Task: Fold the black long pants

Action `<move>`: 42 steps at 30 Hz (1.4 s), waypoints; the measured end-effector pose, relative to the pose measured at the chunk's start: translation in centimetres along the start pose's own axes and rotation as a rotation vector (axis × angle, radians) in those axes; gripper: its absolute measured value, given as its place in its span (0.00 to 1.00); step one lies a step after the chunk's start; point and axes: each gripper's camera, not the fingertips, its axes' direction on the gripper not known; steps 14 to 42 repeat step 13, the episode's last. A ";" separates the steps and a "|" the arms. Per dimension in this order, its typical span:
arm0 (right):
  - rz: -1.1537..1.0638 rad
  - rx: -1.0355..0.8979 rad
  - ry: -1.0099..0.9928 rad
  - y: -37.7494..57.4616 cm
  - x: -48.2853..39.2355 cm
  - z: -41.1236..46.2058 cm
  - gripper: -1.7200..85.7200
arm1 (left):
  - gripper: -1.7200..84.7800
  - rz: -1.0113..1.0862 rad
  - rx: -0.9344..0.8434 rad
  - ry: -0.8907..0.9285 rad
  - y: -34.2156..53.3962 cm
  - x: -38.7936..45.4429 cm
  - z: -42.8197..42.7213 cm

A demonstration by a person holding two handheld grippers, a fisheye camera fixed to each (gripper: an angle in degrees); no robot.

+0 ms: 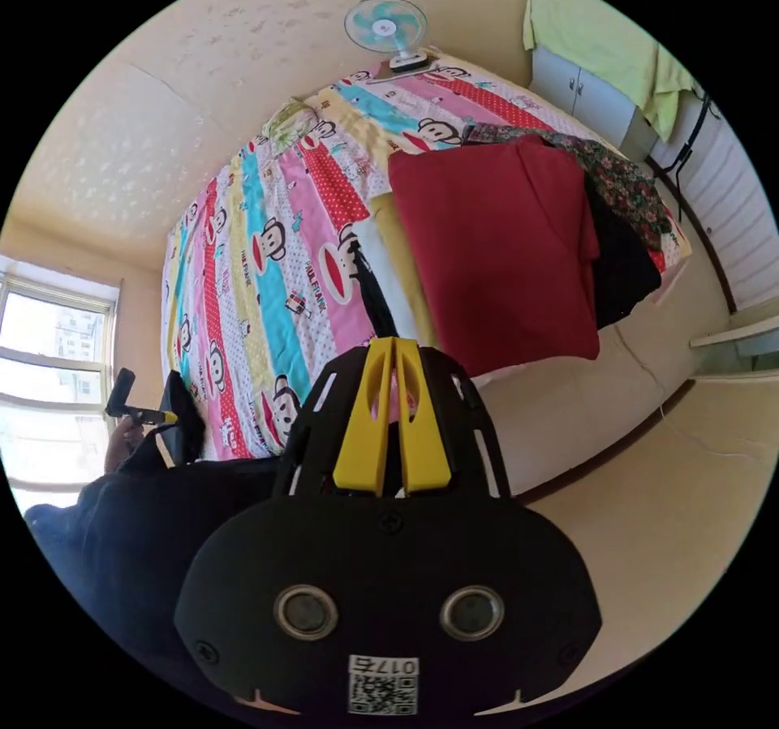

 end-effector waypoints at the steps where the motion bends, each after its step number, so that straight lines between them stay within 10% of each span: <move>1: 0.003 0.050 -0.030 0.4 1.8 -1.0 0.03 | 0.01 0.033 0.040 0.025 -1.0 1.7 1.7; 11: 0.031 0.136 0.135 -9.1 12.9 -6.2 0.13 | 0.01 0.039 0.056 -0.297 -3.0 10.1 10.9; 42: 0.059 0.093 0.126 -10.8 14.7 -4.5 0.13 | 0.01 0.012 0.060 -0.303 -2.7 10.4 11.8</move>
